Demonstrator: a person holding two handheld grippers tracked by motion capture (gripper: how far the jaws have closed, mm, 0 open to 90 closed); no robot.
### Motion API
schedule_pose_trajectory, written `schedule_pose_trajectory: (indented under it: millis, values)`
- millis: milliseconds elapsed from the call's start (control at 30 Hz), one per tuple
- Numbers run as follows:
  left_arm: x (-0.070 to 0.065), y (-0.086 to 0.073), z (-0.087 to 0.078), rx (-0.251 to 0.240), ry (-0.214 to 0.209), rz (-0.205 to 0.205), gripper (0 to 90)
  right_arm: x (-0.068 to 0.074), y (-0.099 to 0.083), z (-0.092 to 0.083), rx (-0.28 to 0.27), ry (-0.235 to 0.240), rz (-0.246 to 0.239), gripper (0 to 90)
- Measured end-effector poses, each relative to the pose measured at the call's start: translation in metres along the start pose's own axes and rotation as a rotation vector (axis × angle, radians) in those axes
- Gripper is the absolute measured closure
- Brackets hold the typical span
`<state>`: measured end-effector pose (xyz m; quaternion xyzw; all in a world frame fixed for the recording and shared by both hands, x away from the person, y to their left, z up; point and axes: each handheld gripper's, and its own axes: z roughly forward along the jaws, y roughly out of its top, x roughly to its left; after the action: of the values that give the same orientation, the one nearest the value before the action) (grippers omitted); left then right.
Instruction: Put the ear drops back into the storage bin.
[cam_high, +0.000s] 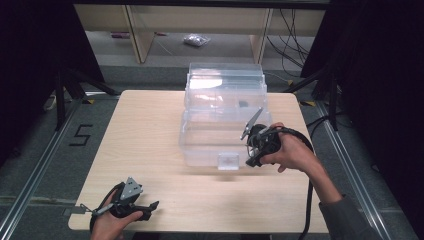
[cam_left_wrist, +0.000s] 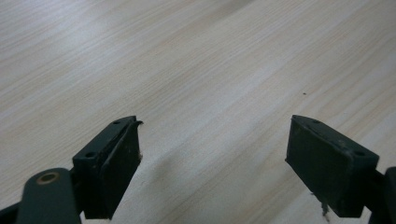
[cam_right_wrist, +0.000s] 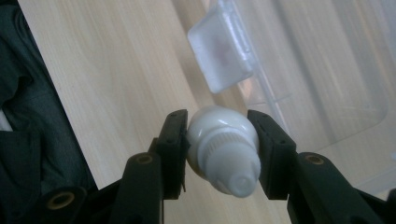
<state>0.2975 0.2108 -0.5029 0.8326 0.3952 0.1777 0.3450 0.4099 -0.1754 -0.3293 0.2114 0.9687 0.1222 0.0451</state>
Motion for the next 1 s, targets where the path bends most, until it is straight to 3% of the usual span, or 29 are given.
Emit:
schedule_pose_trajectory:
  millis: [67, 300, 333, 467, 500, 633, 800, 1000]
  values:
    - [0.000, 0.000, 0.000, -0.002, 0.003, 0.000, 17.0, -0.002, 0.001, -0.002, 0.008, 0.003, 0.011, 60.2]
    - [-0.001, 0.000, 0.001, -0.007, -0.004, -0.009, 17.0, -0.027, 0.008, -0.009, 0.015, -0.020, 0.034, 60.2]
    - [0.000, 0.000, 0.001, -0.014, -0.005, -0.015, 17.0, -0.033, 0.009, -0.009, 0.027, -0.022, 0.063, 60.2]
    - [0.000, 0.000, 0.001, -0.019, -0.004, -0.013, 17.0, -0.043, 0.010, -0.008, 0.027, -0.028, 0.091, 60.2]
    - [0.001, 0.000, 0.001, -0.002, 0.003, 0.005, 17.0, -0.051, 0.011, -0.005, 0.013, -0.034, 0.094, 60.2]
    - [0.000, 0.000, 0.002, -0.014, -0.009, -0.005, 17.0, -0.064, 0.012, 0.002, 0.030, -0.042, 0.114, 60.2]
    - [0.002, 0.000, 0.003, 0.005, -0.004, 0.003, 17.0, -0.087, 0.014, 0.024, 0.092, -0.038, 0.170, 60.2]
    - [0.002, 0.000, 0.003, -0.004, -0.009, -0.007, 17.0, -0.106, 0.011, 0.044, 0.119, -0.034, 0.218, 60.2]
